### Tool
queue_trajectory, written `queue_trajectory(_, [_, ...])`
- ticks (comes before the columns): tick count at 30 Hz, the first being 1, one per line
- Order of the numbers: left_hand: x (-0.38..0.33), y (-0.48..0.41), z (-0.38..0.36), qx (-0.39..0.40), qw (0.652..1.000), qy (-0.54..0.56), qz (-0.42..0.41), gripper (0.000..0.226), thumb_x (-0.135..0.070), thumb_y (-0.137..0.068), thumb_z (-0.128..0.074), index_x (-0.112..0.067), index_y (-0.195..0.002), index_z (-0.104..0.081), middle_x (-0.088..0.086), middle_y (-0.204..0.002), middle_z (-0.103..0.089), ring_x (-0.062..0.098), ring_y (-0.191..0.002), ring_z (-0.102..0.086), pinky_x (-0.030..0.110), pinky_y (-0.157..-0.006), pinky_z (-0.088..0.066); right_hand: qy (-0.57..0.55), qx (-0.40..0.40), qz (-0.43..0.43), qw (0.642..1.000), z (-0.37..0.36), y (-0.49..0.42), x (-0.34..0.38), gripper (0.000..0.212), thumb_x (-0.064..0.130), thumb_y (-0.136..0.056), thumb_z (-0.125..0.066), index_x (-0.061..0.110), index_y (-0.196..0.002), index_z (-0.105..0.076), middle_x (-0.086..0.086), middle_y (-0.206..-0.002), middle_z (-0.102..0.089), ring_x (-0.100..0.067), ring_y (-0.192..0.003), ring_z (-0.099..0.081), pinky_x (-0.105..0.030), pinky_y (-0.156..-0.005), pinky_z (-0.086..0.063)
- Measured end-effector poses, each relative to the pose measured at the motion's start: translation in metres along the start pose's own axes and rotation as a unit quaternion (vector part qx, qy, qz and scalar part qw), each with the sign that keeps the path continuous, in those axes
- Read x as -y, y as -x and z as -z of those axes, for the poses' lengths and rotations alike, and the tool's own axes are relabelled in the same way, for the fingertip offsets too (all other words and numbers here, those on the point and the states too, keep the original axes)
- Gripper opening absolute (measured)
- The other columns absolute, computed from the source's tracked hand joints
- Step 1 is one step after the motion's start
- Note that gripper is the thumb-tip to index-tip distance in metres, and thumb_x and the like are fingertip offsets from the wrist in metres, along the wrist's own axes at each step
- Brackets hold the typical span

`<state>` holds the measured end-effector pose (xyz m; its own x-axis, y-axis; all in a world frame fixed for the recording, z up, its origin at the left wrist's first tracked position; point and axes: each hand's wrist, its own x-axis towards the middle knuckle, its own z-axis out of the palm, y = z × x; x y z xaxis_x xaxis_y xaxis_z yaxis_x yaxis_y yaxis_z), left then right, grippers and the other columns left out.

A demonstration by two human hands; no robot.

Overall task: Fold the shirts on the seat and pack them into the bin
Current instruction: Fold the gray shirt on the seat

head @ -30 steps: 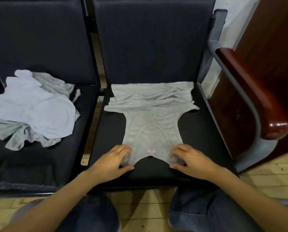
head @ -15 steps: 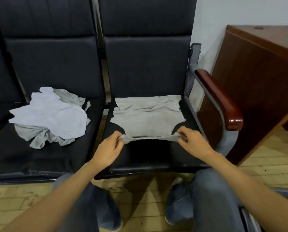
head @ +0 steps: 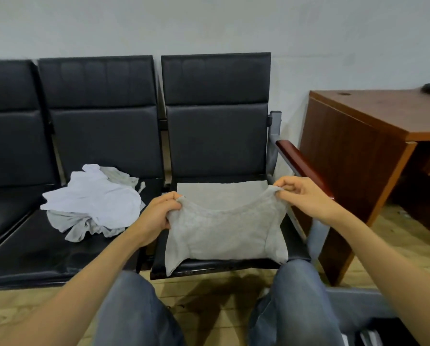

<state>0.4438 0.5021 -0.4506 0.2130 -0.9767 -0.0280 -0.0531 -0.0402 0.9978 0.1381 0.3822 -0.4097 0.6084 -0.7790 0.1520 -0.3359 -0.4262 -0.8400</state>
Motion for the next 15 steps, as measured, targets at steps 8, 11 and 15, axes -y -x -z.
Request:
queue_trajectory(8, [0.005,-0.082,0.011,-0.092,0.993,-0.079,-0.005,0.015,-0.014,-0.097,-0.050,-0.019,-0.094,-0.064,0.005,-0.097,-0.066,0.020,-0.093,-0.064,0.035,-0.073,-0.057,0.008,-0.057,-0.098,0.993,-0.012,-0.087,-0.037,0.012,0.016,-0.096,-0.054,0.016,-0.095,-0.066,-0.008,-0.097,-0.070,-0.025,-0.096,-0.066,-0.038,-0.084,-0.053])
queue_trajectory(11, [0.007,-0.147,0.022,-0.115,0.990,-0.082,-0.007,0.011,-0.015,-0.096,-0.053,-0.021,-0.094,-0.062,0.004,-0.099,-0.063,0.021,-0.096,-0.062,0.038,-0.076,-0.057,0.007,-0.076,-0.121,0.990,-0.005,-0.151,-0.054,0.012,0.016,-0.096,-0.053,0.017,-0.092,-0.065,-0.009,-0.096,-0.068,-0.026,-0.095,-0.064,-0.041,-0.086,-0.053])
queue_trajectory(15, [0.031,-0.242,0.032,-0.150,0.981,-0.121,0.025,0.003,-0.016,-0.094,-0.058,-0.018,-0.095,-0.056,0.009,-0.106,-0.061,0.022,-0.099,-0.061,0.039,-0.076,-0.057,0.014,-0.081,-0.165,0.983,-0.010,-0.238,-0.096,0.011,0.015,-0.094,-0.054,0.020,-0.087,-0.061,-0.005,-0.094,-0.063,-0.022,-0.094,-0.061,-0.037,-0.080,-0.054])
